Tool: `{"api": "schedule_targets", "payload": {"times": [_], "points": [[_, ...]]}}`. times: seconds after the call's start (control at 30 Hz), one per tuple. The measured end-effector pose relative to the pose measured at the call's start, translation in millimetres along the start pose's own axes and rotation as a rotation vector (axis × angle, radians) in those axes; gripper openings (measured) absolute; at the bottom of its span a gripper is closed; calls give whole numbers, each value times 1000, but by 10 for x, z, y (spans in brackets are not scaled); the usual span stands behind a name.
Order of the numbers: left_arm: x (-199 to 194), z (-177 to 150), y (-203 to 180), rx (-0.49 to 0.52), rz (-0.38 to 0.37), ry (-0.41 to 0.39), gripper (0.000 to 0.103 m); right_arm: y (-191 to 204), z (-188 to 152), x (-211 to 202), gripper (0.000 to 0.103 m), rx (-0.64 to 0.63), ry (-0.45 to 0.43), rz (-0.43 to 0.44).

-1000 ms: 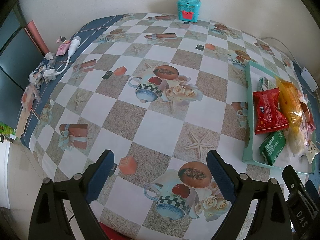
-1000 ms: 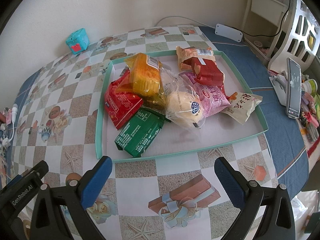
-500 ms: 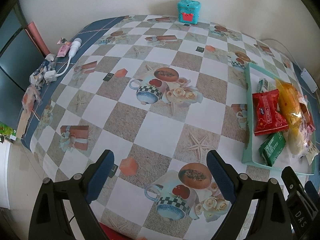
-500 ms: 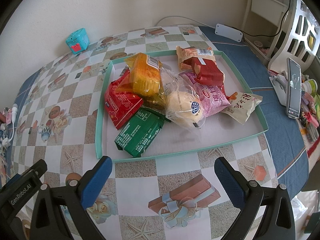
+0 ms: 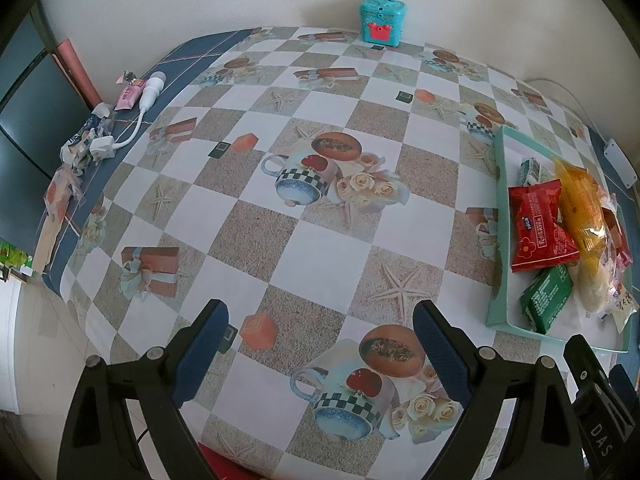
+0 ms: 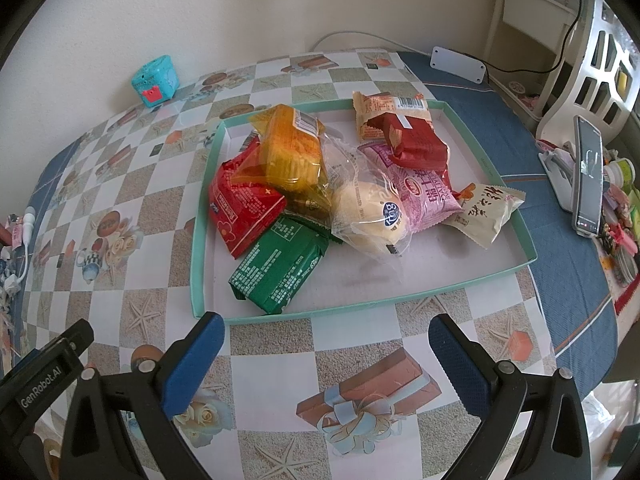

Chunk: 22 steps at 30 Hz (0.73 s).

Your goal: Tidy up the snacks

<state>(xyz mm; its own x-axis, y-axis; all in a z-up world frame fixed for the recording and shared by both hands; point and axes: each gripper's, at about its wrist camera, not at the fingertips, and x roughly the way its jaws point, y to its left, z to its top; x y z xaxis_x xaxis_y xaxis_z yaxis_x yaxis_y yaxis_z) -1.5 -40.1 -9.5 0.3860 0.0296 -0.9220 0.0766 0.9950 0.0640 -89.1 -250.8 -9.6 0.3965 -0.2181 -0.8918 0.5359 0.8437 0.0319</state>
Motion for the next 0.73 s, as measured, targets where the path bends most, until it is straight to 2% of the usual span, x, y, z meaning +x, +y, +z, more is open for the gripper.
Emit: {"api": "schedule_targets", "payload": {"times": [0.4, 0.73], "points": [[-2, 4, 24, -12, 7, -4, 94, 0, 2, 1, 103, 0, 2, 0], [-52, 3, -5, 0, 3, -37, 94, 2, -2, 7, 103, -2, 6, -1]]}}
